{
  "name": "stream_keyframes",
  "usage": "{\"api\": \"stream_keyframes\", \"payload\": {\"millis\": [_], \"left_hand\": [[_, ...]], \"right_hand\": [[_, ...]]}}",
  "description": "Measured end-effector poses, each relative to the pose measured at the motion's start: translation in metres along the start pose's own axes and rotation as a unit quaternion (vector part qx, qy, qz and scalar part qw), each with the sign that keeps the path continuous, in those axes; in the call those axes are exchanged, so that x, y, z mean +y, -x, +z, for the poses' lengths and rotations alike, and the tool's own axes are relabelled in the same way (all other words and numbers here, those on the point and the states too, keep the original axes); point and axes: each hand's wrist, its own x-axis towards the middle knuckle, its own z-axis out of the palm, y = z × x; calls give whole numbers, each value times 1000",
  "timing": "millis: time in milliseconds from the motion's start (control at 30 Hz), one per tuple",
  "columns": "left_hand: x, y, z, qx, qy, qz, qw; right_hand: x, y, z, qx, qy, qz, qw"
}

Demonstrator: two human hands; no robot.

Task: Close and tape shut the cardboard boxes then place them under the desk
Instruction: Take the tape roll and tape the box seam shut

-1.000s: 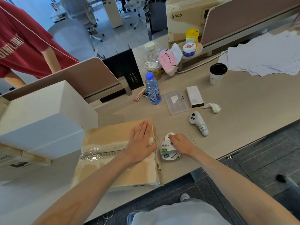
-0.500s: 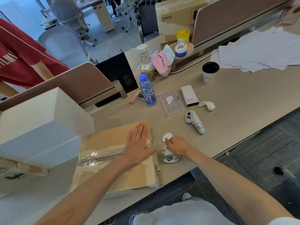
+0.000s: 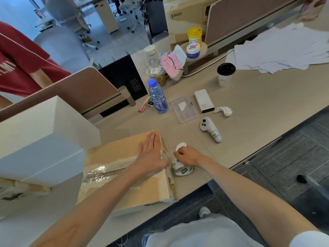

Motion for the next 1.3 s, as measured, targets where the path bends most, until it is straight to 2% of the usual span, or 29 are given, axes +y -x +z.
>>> {"api": "stream_keyframes", "payload": {"millis": [100, 267, 500, 700, 800, 900, 1033, 1200, 1300], "left_hand": [[4, 2, -3, 17, -2, 3, 1000], [6, 6, -8, 100, -23, 14, 995], [14, -7, -9, 159, -45, -13, 986], [20, -13, -7, 174, -38, -25, 984], [20, -9, -2, 178, -16, -19, 984], [19, -5, -2, 135, 1, -22, 991], [24, -1, -1, 35, -19, -46, 998], [24, -1, -3, 22, -30, -47, 998], [22, -3, -3, 17, -40, -42, 998]], "right_hand": [[8, 1, -2, 8, 23, 6, 1000], [20, 1, 1, 13, 31, 2, 999], [20, -1, -2, 42, 28, -22, 998], [22, -2, -6, 34, 20, -32, 999], [22, -3, -4, 5, 1, -29, 1000], [19, -7, -1, -26, 1, -44, 999], [19, -10, -3, -3, 12, -59, 998], [25, -15, -5, 22, -9, -50, 998], [32, -27, -10, 102, -69, -37, 992]]}}
